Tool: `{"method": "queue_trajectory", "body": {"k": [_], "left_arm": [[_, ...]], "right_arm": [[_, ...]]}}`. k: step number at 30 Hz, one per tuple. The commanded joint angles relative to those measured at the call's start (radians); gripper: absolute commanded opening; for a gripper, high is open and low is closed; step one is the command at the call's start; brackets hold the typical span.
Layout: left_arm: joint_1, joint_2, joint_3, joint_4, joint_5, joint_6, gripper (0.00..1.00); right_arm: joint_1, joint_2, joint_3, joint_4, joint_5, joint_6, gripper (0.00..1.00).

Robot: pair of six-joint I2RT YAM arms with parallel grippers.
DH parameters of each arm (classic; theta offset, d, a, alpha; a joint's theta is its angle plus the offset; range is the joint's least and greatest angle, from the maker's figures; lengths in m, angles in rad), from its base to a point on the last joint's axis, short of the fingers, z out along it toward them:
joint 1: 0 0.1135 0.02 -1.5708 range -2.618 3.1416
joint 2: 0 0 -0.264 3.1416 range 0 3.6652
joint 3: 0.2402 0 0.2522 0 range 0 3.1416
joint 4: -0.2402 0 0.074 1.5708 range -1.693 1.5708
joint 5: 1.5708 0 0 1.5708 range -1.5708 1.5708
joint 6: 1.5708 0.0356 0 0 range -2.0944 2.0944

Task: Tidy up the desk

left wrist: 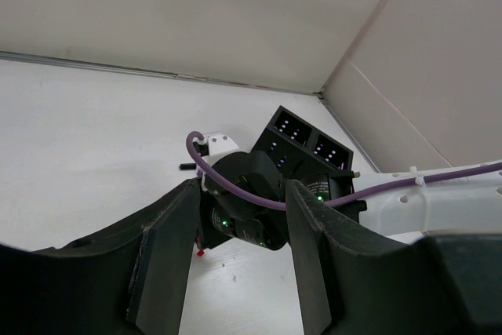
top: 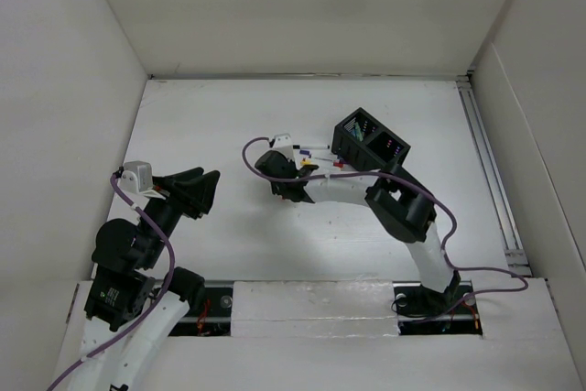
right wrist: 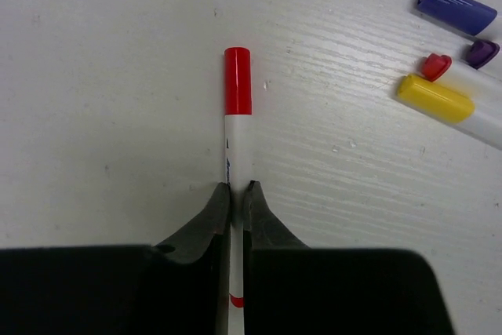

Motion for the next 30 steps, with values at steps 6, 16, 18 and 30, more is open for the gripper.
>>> {"method": "queue_trajectory", "body": {"k": [6, 16, 18, 30], "left_arm": [[0.001, 0.003, -0.004, 0.051, 0.005, -0.004, 0.44], [0.001, -0.005, -0.004, 0.053, 0.004, -0.004, 0.44], [0.001, -0.008, -0.002, 0.051, 0.002, -0.004, 0.44], [0.001, -0.009, -0.004, 0.054, 0.008, -0.005, 0.44]], "right_arm": [[-0.017, -0.141, -0.130, 0.084, -0.039, 0.022, 0.00], [-0.096, -0.471, -0.358, 0.302, -0.165, 0.072, 0.00], [-0.149, -0.587, -0.407, 0.307, -0.171, 0.074, 0.00], [-0.491, -0.879, -0.550, 0.219, -0.134, 0.056, 0.00]]}}
